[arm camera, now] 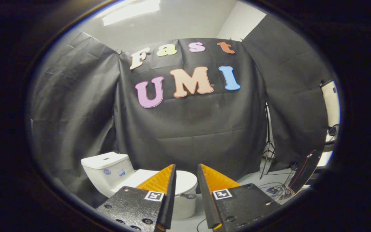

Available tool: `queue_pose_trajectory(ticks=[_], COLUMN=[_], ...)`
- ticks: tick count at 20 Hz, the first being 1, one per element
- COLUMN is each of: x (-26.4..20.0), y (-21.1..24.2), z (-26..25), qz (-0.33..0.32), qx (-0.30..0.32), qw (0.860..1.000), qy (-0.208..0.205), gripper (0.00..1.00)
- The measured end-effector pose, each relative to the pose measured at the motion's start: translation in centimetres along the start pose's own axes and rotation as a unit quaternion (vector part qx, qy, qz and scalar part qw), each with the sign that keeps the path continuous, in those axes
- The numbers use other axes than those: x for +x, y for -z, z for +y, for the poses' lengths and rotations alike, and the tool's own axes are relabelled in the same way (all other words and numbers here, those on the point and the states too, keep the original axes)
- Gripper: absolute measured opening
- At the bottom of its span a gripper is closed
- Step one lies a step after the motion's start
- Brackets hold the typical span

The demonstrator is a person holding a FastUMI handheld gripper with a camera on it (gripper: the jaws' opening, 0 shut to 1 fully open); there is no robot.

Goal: Open the toilet lid.

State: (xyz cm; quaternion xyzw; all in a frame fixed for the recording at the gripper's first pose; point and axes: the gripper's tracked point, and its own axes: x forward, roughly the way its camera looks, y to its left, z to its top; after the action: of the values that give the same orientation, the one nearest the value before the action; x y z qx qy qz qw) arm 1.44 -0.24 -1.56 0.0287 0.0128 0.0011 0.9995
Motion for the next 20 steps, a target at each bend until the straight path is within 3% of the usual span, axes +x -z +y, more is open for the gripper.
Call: queue_pose_trajectory(ticks=[6, 10, 13, 20], x=[6.5, 11.1, 13.8, 16.3], y=[-1.5, -0.1, 2.0, 8.8], z=[1.6, 2.8, 3.3, 2.6], qz=[-0.006, 0.005, 0.0, -0.019], qx=[0.062, 0.145, 0.222, 0.374], qw=[0.998, 0.989, 0.975, 0.926], qy=[-0.006, -0.012, -0.002, 0.047], gripper=[0.39, 0.39, 0.39, 0.39])
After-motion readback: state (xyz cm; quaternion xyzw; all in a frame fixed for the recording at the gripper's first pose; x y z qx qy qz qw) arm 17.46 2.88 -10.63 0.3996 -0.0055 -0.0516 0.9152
